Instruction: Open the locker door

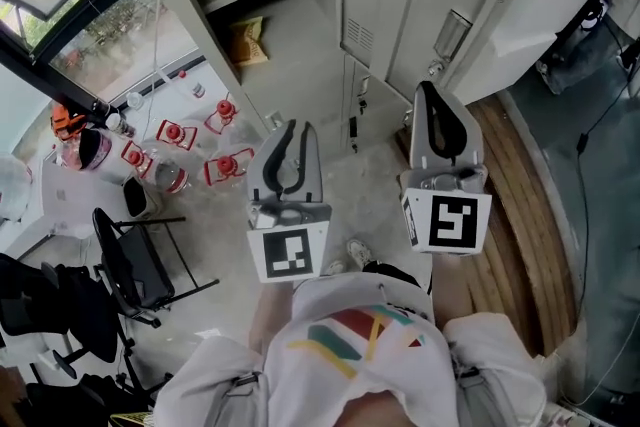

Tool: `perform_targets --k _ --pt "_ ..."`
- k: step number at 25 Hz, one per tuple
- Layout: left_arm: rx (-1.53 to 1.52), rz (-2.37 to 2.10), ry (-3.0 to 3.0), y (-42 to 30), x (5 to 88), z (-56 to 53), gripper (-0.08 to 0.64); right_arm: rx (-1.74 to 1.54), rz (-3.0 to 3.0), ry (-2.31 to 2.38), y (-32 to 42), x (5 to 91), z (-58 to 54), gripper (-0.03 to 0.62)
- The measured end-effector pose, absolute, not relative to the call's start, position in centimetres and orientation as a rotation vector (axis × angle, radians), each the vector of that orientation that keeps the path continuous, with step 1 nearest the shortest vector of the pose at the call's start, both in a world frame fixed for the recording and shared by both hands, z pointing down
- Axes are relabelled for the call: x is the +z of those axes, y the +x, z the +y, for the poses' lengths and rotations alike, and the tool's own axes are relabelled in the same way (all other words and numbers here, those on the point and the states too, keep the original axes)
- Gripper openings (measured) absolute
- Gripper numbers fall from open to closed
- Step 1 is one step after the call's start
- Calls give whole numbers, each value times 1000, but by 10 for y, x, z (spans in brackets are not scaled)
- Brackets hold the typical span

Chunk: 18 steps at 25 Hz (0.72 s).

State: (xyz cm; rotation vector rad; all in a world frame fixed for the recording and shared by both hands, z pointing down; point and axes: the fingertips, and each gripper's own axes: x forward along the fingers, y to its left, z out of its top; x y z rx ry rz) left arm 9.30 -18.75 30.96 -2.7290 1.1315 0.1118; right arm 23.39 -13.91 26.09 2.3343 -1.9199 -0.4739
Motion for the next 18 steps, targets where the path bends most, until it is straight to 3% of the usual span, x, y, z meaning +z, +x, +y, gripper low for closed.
perform_targets --k 5,18 --pt "114 1201 -2683 72 303 -190 19 -496 -2064 2286 187 263 -140 5" --pt "123 1289 -2648 41 298 -185 14 -282 -2242 2120 129 315 -150 5"
